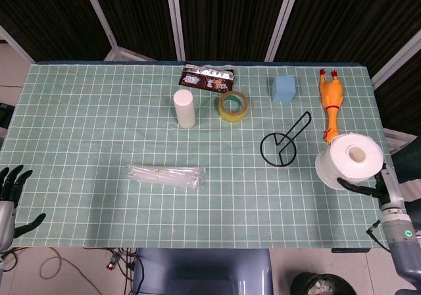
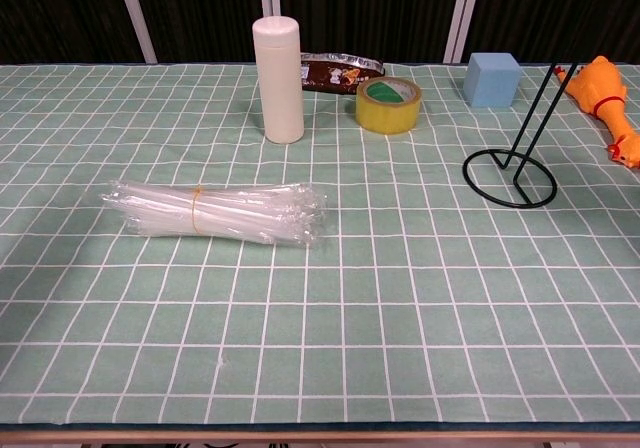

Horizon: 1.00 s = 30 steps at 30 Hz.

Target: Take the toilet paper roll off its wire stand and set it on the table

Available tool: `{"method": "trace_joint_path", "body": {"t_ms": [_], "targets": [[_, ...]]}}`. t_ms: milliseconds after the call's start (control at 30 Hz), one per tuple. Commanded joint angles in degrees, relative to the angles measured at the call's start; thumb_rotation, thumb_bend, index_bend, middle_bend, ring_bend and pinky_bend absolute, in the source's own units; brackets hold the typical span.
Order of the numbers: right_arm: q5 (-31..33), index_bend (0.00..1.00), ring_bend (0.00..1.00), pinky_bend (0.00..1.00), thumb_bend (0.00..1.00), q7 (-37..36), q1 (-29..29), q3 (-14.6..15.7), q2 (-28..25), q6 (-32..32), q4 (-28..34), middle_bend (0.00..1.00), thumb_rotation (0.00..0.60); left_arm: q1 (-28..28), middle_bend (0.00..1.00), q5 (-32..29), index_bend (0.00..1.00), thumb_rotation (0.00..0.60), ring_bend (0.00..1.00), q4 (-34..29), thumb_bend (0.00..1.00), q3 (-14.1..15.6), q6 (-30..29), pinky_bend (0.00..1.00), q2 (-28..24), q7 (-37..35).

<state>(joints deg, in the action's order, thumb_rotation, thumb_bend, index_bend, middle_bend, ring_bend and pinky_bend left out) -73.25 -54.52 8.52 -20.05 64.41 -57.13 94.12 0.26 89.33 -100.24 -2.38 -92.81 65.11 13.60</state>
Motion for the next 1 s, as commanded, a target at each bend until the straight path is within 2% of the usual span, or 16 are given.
{"method": "trace_joint_path", "body": {"t_ms": [33,300,700,1000], "targets": [[-0.06,0.35,0.04,0.00,0.00,1.71,0.80,2.72,4.56,-0.42,-1.87,0.29,0.600,0.00,0.05,0.03,0.14,0.600,0.00,-0.02,0.04,0.02,-0.02,0.00,-0.01,0.03],[0.85,0.35,0.04,0.00,0.00,5.78,2.32,4.83,11.85,-2.21,-2.80,0.29,0.600,0.07,0.05,-0.14,0.14,0.600,0.00,0.09,0.04,-0.14,-0.22,0.00,-0.13,-0.33],[0.16,0.35,0.03,0.00,0.00,10.67,2.99,6.82,18.72,-6.18,-2.21,0.27,0.600,0.00,0.05,-0.06,0.14,0.600,0.00,0.12,0.04,-0.07,-0.11,0.00,0.01,0.00],[-1.10,0.34,0.01,0.00,0.00,12.93,3.22,8.83,22.85,-7.69,-5.63,0.25,0.600,0.04,0.05,-0.20,0.14,0.600,0.00,0.13,0.04,-0.14,-0.20,0.00,-0.14,-0.26]]}}
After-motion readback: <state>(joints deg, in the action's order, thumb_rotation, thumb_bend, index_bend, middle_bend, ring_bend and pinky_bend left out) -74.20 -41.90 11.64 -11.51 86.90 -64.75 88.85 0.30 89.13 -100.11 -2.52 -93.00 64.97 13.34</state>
